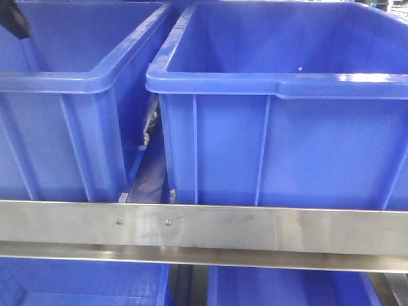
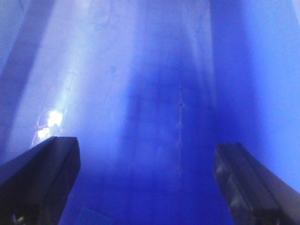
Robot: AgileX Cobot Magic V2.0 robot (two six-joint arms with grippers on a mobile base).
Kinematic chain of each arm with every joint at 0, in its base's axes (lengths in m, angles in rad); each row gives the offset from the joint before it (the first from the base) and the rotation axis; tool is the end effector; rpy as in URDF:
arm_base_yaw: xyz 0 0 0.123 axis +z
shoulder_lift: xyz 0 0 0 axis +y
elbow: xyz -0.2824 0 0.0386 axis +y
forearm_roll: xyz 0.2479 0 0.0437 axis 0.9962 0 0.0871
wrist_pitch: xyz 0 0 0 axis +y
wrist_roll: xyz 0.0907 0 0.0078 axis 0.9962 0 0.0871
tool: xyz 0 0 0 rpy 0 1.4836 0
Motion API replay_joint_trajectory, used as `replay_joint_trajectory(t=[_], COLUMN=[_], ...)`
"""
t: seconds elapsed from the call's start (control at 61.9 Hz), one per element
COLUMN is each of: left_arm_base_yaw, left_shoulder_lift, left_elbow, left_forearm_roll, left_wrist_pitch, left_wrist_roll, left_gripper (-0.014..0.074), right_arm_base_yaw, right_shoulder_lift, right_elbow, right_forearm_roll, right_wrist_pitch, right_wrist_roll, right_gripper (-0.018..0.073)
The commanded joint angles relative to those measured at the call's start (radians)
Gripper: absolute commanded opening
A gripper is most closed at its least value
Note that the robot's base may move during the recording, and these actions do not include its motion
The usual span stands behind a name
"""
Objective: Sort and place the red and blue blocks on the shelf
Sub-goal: 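Lower the blue cube into a blue bin with the left gripper, then open both grippers to release the cubes inside the bins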
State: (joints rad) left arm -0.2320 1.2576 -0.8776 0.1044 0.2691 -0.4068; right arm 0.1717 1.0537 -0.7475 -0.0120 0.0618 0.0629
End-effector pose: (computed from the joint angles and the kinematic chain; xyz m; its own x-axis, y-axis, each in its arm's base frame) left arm 0.2664 -0.0603 0.3037 -0.5557 -0.1783 -0.8120 0.0415 0.9696 -0.2412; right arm 0.2275 0.0394 0.3292 -0.2814 0.0029 -0.9596 -0.1560 0.9865 0.0487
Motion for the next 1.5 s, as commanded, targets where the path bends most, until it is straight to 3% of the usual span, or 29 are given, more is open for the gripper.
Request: replay_joint_trajectory(t=[0.0, 0.162, 0.452, 0.711, 0.937, 1.034, 1.486], left_arm_base_yaw=[0.003, 0.003, 0.003, 0.003, 0.003, 0.003, 0.003], left_shoulder_lift=[-0.023, -0.023, -0.023, -0.023, -0.023, -0.023, -0.065], left_elbow=[-0.038, -0.038, -0.038, -0.038, -0.038, -0.038, -0.023], left_forearm_roll=[0.003, 0.003, 0.003, 0.003, 0.003, 0.003, -0.005], left_wrist_pitch=[-0.07, -0.07, -0.07, -0.07, -0.07, -0.065, -0.005], left_wrist_roll=[-0.003, -0.003, -0.003, -0.003, -0.003, -0.003, -0.003], left_gripper=[0.0638, 0.0537, 0.0114, 0.0123, 0.0123, 0.0124, 0.0124], right_arm_base_yaw=[0.001, 0.001, 0.001, 0.001, 0.001, 0.001, 0.001], right_shoulder_lift=[-0.015, -0.015, -0.015, -0.015, -0.015, -0.015, -0.045], right_elbow=[-0.039, -0.039, -0.039, -0.039, -0.039, -0.039, -0.032], right_forearm_roll=[-0.013, -0.013, -0.013, -0.013, -0.013, -0.013, -0.013], right_wrist_pitch=[-0.097, -0.097, -0.097, -0.097, -0.097, -0.097, -0.062], right_wrist_roll=[-0.012, -0.012, -0.011, -0.011, -0.011, -0.011, -0.011], right_gripper=[0.0594, 0.0592, 0.0557, 0.0291, 0.0145, 0.004, 0.0049])
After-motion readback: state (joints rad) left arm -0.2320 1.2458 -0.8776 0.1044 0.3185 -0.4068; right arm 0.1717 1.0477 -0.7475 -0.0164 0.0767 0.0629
